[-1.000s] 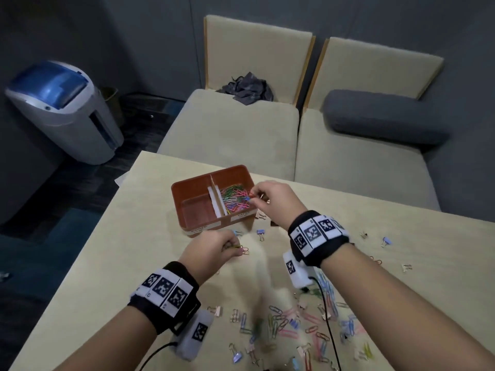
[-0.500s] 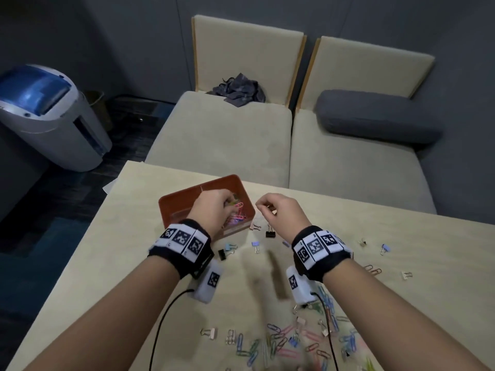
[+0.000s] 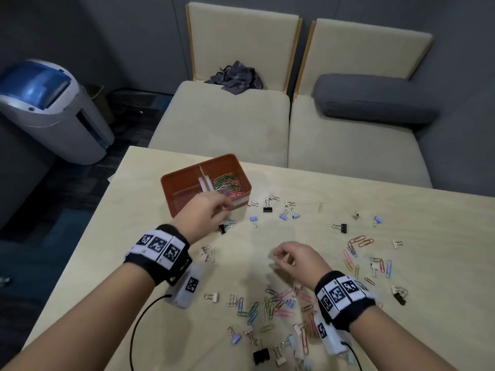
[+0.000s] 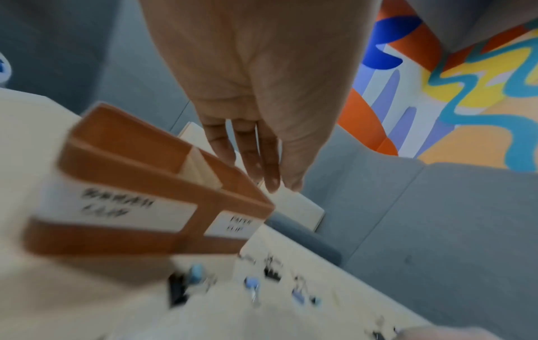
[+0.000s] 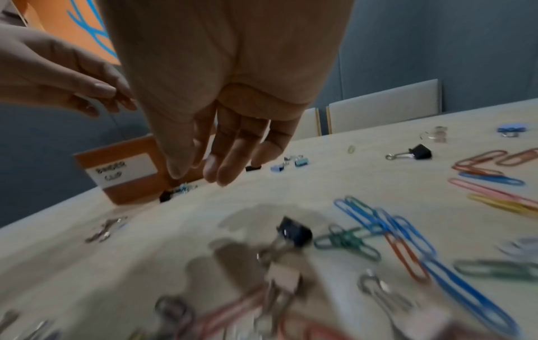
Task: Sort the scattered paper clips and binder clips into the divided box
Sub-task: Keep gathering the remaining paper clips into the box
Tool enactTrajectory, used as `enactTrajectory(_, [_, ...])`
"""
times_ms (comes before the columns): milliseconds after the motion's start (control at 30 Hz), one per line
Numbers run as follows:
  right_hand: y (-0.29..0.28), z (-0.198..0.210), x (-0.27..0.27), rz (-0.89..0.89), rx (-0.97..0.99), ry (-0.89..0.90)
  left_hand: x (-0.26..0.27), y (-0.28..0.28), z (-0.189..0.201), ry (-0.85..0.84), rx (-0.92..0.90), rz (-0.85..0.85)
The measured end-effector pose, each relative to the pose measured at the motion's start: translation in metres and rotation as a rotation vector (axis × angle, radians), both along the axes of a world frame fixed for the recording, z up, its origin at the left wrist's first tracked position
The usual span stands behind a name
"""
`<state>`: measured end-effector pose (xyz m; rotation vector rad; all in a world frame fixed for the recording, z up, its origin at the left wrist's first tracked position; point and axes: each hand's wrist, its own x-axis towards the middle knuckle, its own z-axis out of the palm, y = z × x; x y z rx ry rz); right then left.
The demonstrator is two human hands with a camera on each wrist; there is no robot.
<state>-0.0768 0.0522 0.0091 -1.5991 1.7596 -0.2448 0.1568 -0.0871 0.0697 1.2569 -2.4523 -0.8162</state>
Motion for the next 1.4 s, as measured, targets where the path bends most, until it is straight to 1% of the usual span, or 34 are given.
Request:
enactTrajectory(67, [0.017, -0.010, 0.003, 0.036, 0.069, 0.018, 0.014, 0.023, -0.010, -0.030, 0.054, -0.002])
enactTrajectory(200, [0.041, -0.023, 0.010, 0.078, 0.119, 0.091, 0.026, 0.066, -0.042, -0.201, 0.197, -0.035])
enactTrajectory(300, [0.052, -0.028, 0.013, 0.093, 0.101, 0.137, 0.022, 0.094, -0.067, -0.309, 0.210, -0.117])
enactTrajectory(367, [0.057, -0.031, 0.015, 0.106, 0.096, 0.161, 0.016, 0.110, -0.080, -0.348, 0.215, -0.158])
enactTrajectory(500, [0.059, -0.038, 0.020, 0.123, 0.082, 0.200, -0.001, 0.132, -0.099, -0.401, 0.171, -0.173])
enactTrajectory(600, [0.057, -0.043, 0.024, 0.160, 0.083, 0.232, -0.011, 0.139, -0.105, -0.461, 0.130, -0.185])
enactTrajectory(700, [0.053, -0.047, 0.027, 0.196, 0.088, 0.267, -0.019, 0.140, -0.109, -0.518, 0.143, -0.182])
enactTrajectory(800, [0.047, -0.051, 0.029, 0.190, 0.087, 0.256, -0.025, 0.139, -0.111, -0.532, 0.159, -0.179])
enactTrajectory(900, [0.039, -0.053, 0.028, 0.181, 0.097, 0.245, -0.031, 0.137, -0.112, -0.551, 0.157, -0.222])
enactTrajectory(1067, [0.030, -0.051, 0.027, 0.281, 0.173, 0.307, -0.038, 0.131, -0.110, -0.591, 0.148, -0.274])
enactTrajectory(1233, [0.031, -0.049, 0.028, 0.408, 0.165, 0.385, -0.042, 0.128, -0.109, -0.622, 0.112, -0.337])
enactTrajectory(1300, [0.033, -0.049, 0.029, 0.426, 0.153, 0.401, -0.042, 0.128, -0.109, -0.631, 0.094, -0.351])
enactTrajectory(1400, [0.036, -0.048, 0.029, 0.399, 0.158, 0.387, -0.041, 0.128, -0.111, -0.626, 0.094, -0.334])
